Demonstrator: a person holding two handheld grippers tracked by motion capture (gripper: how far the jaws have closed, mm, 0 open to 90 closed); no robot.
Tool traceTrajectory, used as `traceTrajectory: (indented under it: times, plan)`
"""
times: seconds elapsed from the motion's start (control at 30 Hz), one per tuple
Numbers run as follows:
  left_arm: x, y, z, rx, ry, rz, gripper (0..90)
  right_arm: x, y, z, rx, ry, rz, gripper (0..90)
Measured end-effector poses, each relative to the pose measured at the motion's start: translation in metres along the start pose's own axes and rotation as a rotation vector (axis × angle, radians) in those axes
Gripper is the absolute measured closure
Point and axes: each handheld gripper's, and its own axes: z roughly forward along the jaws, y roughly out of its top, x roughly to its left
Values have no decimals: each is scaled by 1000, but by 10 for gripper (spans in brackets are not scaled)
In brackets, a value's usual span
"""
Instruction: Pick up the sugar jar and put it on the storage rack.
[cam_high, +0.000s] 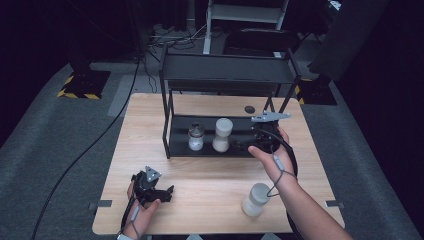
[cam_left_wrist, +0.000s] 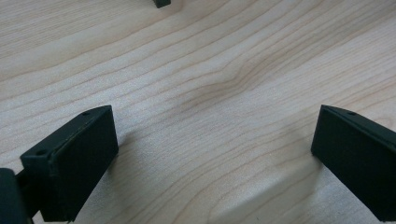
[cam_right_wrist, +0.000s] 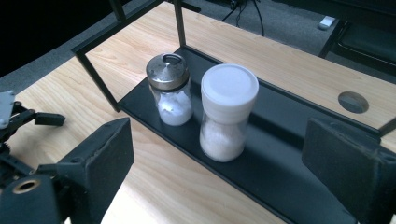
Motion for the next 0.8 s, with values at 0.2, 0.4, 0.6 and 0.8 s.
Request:
traceTrajectory:
  times: [0.2,0.4,0.6,0.8]
  plan:
    - [0,0,0,0,1,-2,0,3,-19,-18,-17,2,-8,90]
    - [0,0,0,-1,1,-2,0,5,-36,-38,-38,4,-15,87]
    - [0,0,0,-1,1,-2,0,10,-50,-53,-26,13,-32,86]
    - [-1,0,0,-1,2,-3,0,15,-63,-68,-34,13,-46,82]
